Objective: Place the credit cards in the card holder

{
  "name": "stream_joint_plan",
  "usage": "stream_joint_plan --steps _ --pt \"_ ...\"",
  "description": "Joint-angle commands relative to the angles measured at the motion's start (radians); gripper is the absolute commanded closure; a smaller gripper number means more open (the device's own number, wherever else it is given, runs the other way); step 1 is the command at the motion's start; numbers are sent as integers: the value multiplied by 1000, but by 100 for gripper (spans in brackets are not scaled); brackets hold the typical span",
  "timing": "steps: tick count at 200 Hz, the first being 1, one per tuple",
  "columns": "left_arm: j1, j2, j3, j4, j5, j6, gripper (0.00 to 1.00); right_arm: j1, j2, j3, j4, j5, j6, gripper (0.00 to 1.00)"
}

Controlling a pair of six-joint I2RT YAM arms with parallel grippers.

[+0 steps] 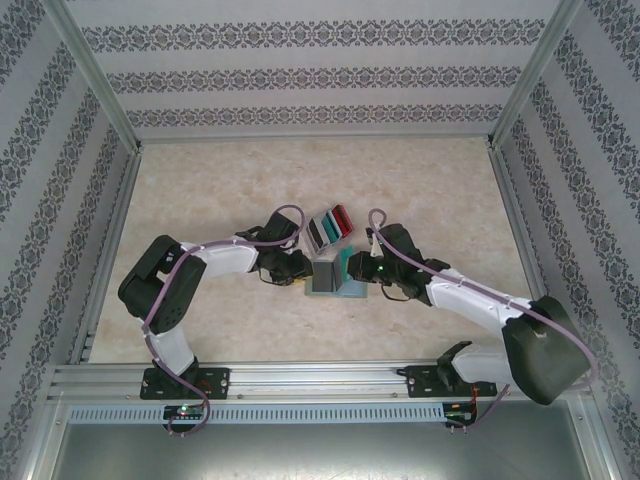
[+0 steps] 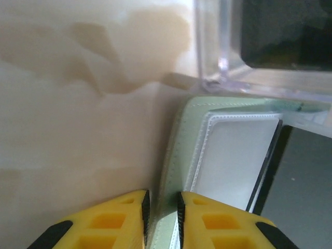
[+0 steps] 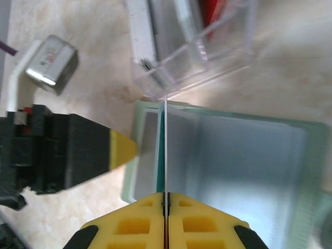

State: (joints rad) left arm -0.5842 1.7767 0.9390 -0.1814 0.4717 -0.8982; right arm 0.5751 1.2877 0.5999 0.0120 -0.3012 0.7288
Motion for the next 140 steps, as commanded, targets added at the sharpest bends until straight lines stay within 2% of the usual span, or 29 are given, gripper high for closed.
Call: stream_joint_plan --steps 1,22,38,58,140 --pt "-49 14 -14 50 39 -23 76 30 37 29 54 -29 27 93" --pt "-52 -27 -37 32 -7 -40 75 32 27 -3 61 25 51 94" --pt "-52 -74 -67 1 -82 -51 73 26 -3 -33 68 66 61 94" --pt "-52 -117 -104 -13 -143 -67 69 4 -15 -62 93 44 62 94" --pt "-53 -76 -68 104 -32 -47 54 -113 107 -89 155 -191 -87 95"
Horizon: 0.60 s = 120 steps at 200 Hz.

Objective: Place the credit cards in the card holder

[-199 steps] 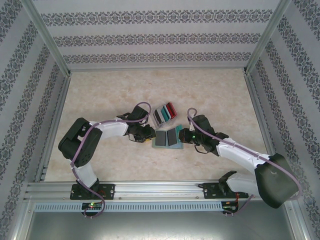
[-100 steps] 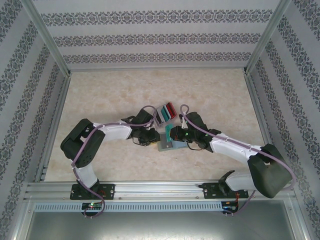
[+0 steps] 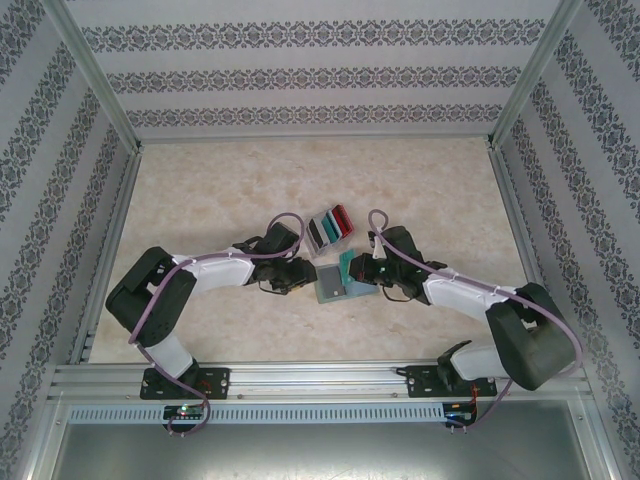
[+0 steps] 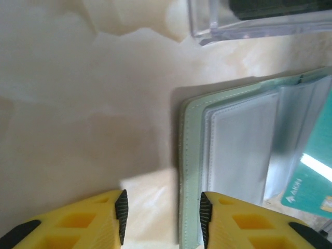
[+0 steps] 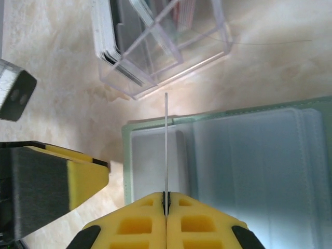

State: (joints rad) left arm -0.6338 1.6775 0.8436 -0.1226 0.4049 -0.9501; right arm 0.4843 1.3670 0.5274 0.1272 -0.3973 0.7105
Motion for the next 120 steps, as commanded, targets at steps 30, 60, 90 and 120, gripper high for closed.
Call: stream_joint_plan --steps 30,60,90,120 --pt "-4 66 35 78 70 -8 53 -24 83 -19 80 -139 -84 95" --pt "-6 96 53 66 72 -10 57 -24 136 -29 111 -174 -79 95" --pt "-6 116 75 20 54 1 62 -29 158 -62 144 -202 -72 95" --pt "-7 116 76 -1 38 4 64 -66 106 -85 122 -171 -97 95"
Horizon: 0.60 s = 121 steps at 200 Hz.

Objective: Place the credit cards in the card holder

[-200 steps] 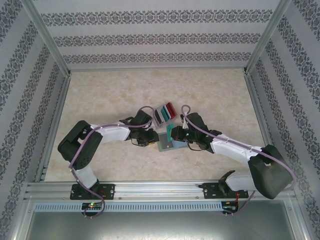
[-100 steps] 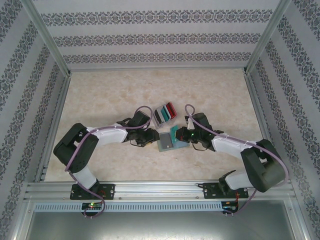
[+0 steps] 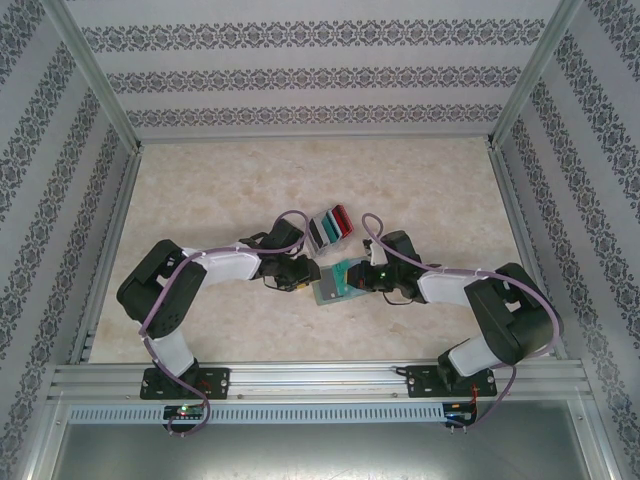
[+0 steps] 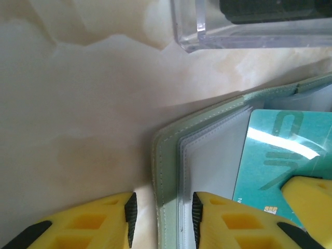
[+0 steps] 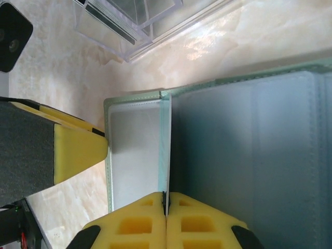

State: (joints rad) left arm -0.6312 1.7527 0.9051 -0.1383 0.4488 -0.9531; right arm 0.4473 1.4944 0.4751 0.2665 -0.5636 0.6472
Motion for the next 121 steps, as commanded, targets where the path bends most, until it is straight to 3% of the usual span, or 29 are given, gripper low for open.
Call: stream_joint_plan --steps 1,121 --pt "-9 41 14 13 -5 7 64 -33 -21 -31 -19 -10 -35 95" --pt "-10 68 45 -22 -19 14 74 -13 112 -17 82 -108 -7 95"
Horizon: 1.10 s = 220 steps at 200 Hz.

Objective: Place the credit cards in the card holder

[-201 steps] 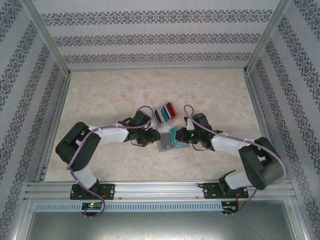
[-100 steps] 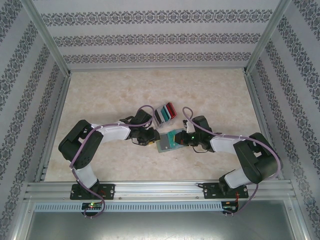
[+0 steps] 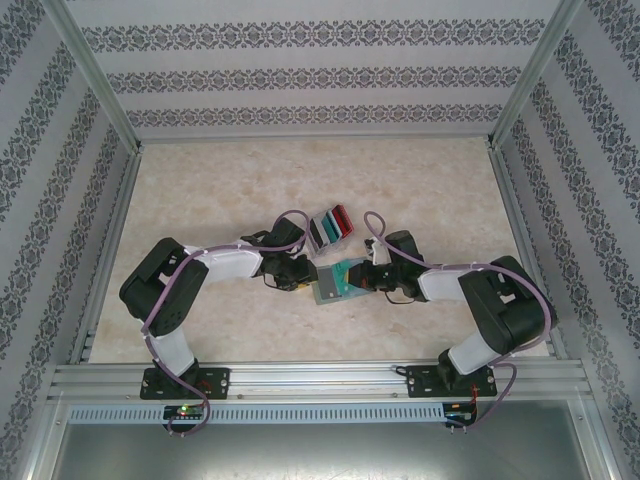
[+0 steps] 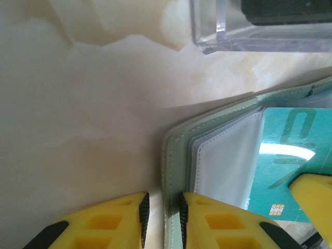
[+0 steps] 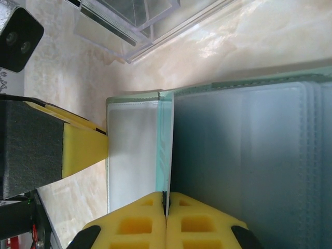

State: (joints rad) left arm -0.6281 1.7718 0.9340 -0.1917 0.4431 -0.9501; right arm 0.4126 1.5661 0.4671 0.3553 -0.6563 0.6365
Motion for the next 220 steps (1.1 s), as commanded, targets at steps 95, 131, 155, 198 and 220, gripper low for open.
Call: stream_joint_plan --steps 95,131,155,198,220 --pt "-13 40 13 17 -35 4 77 -1 -14 -47 -49 -53 -10 96" --pt "-13 41 8 29 -30 -1 77 23 38 -32 0 -45 24 95" --pt "-13 41 6 29 -27 -1 77 38 35 -12 12 -16 52 93" --pt "-13 43 4 35 -26 4 77 80 34 2 38 57 97 91" --pt "-13 46 3 37 -20 6 77 84 62 12 57 68 96 91"
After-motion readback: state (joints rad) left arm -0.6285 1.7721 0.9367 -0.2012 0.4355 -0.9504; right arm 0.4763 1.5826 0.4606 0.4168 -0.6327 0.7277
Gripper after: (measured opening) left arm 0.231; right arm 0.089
